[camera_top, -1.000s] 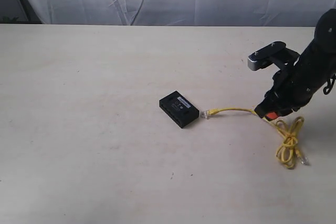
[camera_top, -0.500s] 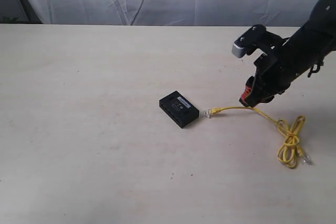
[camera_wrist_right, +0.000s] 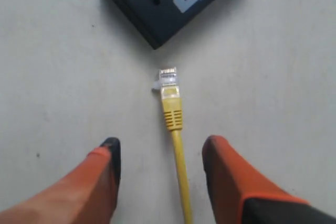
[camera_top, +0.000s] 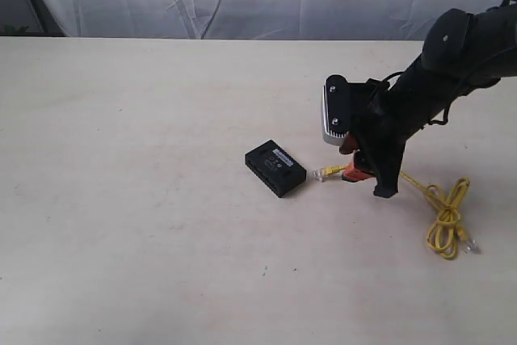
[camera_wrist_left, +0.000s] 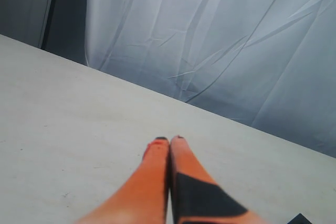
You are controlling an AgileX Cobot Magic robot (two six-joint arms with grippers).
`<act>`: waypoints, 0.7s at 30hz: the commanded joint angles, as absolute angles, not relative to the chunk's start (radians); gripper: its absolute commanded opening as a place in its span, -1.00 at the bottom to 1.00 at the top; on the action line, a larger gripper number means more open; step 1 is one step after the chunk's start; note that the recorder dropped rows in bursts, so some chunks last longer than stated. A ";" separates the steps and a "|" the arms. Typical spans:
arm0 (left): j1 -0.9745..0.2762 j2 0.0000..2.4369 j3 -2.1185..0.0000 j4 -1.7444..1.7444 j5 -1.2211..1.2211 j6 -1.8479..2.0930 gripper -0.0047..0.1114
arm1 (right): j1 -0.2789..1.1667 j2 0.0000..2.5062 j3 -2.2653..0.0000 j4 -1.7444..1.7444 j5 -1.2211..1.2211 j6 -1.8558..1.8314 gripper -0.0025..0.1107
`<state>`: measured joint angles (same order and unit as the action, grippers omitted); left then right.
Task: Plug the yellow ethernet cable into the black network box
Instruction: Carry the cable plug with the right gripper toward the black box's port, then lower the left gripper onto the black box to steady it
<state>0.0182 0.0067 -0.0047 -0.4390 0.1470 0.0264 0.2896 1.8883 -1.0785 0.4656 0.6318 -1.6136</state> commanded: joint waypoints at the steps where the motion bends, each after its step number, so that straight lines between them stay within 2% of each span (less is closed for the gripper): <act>1: 0.019 0.000 0.000 -0.438 0.141 0.026 -0.91 | 0.294 1.931 -1.082 0.512 0.600 -1.690 -0.09; 11: 0.019 0.000 0.000 -0.438 0.141 0.026 -0.91 | 0.294 1.982 -1.082 0.613 0.563 -1.761 -0.13; 12: 0.019 0.000 0.000 -0.438 0.141 0.026 -0.91 | 0.294 1.982 -1.082 0.613 0.557 -1.761 -0.26; 13: 0.019 0.000 0.000 -0.441 0.141 0.026 -0.91 | 0.294 1.982 -1.082 0.613 0.550 -1.761 -0.48; 14: 0.019 0.000 0.000 -0.441 0.141 0.026 -0.91 | 0.294 1.982 -1.082 0.623 0.547 -1.761 -0.78; 15: 0.019 0.000 0.000 -0.445 0.141 0.026 -0.91 | 0.294 1.982 -1.082 0.636 0.547 -1.761 -0.96; 21: 0.019 0.000 0.000 -0.525 0.101 0.026 -0.91 | 0.299 1.982 -1.082 0.643 0.535 -1.758 -0.97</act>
<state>0.0182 0.0067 -0.0047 -0.4629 0.1412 0.0264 0.2955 1.9814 -1.0801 0.6344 0.5439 -1.7563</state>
